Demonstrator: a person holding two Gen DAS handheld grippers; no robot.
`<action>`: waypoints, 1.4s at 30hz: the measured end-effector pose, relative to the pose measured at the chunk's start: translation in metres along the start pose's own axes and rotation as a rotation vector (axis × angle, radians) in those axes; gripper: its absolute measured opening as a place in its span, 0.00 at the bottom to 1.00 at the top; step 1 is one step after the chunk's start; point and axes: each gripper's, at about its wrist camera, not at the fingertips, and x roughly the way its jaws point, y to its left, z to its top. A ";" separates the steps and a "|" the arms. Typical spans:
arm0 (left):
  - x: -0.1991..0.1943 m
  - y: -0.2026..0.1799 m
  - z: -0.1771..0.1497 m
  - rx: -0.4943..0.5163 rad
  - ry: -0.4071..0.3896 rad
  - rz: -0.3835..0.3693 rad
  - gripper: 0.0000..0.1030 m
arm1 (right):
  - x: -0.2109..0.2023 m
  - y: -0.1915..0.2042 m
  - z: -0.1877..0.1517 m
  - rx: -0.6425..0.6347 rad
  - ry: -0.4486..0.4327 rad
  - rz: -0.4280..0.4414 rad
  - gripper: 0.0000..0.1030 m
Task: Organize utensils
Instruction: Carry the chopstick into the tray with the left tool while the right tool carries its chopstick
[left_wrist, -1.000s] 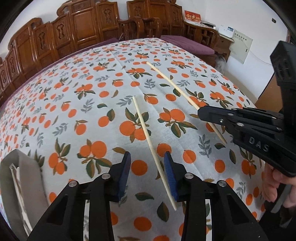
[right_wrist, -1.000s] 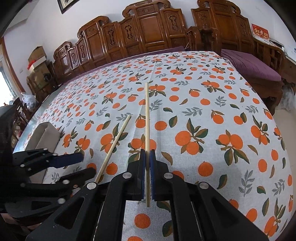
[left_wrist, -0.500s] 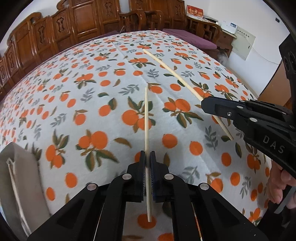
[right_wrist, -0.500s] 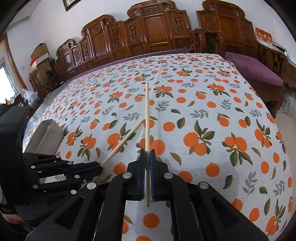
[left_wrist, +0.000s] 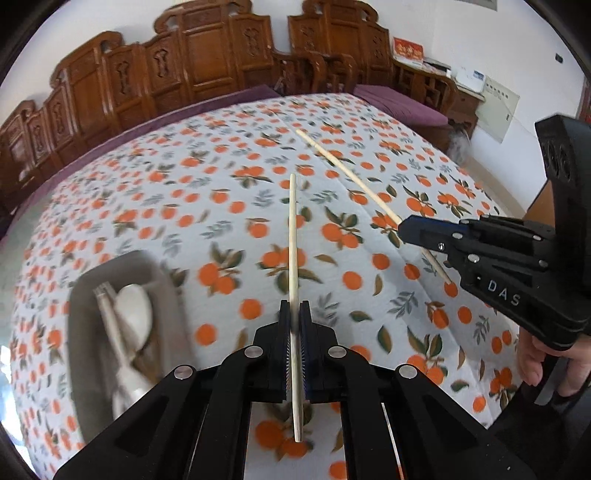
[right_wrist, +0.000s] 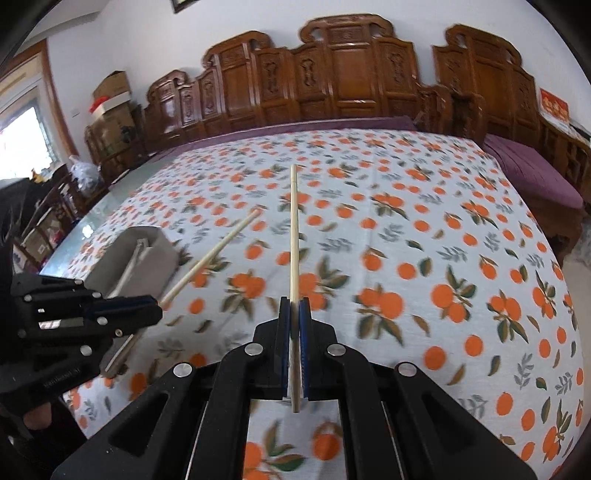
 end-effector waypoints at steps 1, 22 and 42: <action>-0.005 0.005 -0.002 -0.006 -0.006 0.005 0.04 | -0.001 0.006 0.001 -0.009 -0.003 0.007 0.06; -0.047 0.088 -0.045 -0.138 -0.024 0.094 0.04 | -0.010 0.097 -0.003 -0.143 0.000 0.126 0.06; -0.008 0.113 -0.066 -0.174 0.055 0.116 0.04 | -0.008 0.119 -0.009 -0.182 0.014 0.161 0.06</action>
